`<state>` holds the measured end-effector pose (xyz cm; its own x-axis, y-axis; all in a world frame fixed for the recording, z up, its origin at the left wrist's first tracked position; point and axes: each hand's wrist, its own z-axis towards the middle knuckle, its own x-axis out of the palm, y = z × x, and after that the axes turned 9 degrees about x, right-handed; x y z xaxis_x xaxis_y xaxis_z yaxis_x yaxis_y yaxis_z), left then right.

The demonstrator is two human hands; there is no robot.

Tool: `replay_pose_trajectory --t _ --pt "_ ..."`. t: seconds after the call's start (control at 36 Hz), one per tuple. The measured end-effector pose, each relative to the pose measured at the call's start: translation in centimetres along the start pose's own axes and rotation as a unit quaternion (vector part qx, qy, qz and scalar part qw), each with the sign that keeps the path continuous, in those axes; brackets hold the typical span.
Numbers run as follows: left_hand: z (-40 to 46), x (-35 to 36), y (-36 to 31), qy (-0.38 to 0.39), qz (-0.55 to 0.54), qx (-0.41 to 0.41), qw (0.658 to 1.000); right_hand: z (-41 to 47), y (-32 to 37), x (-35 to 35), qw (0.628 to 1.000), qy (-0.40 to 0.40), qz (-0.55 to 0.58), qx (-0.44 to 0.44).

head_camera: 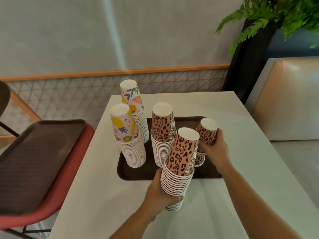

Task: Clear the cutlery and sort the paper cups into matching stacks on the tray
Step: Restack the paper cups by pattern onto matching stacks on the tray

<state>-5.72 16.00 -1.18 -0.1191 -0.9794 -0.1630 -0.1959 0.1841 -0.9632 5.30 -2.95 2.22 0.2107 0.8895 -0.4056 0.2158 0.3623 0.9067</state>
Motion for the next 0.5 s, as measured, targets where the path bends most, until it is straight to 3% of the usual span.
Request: replay_pose_trajectory --t 0.08,0.17,0.25,0.33,0.39,0.5 --pt "0.2 0.1 -0.2 0.007 0.0 0.001 1.0 -0.4 -0.1 -0.1 1.0 -0.011 -0.011 -0.022" --pt "0.3 0.3 -0.6 0.01 0.001 0.003 1.0 -1.9 1.1 -1.0 0.994 -0.035 0.047 -0.094" --pt "0.5 0.6 -0.7 0.011 0.005 0.0 1.0 -3.9 2.5 -2.0 0.983 0.081 0.072 -0.148" --pt "0.5 0.9 -0.5 0.014 0.004 0.003 1.0 -5.3 3.0 -2.1 0.968 0.226 0.025 -0.109" --pt "0.5 1.2 -0.5 0.016 0.004 0.006 1.0 -5.9 3.0 -1.8 0.965 0.246 -0.004 -0.089" --pt "0.5 1.6 -0.6 0.02 0.012 0.008 1.0 -6.4 3.1 -1.6 0.973 0.208 -0.02 -0.097"
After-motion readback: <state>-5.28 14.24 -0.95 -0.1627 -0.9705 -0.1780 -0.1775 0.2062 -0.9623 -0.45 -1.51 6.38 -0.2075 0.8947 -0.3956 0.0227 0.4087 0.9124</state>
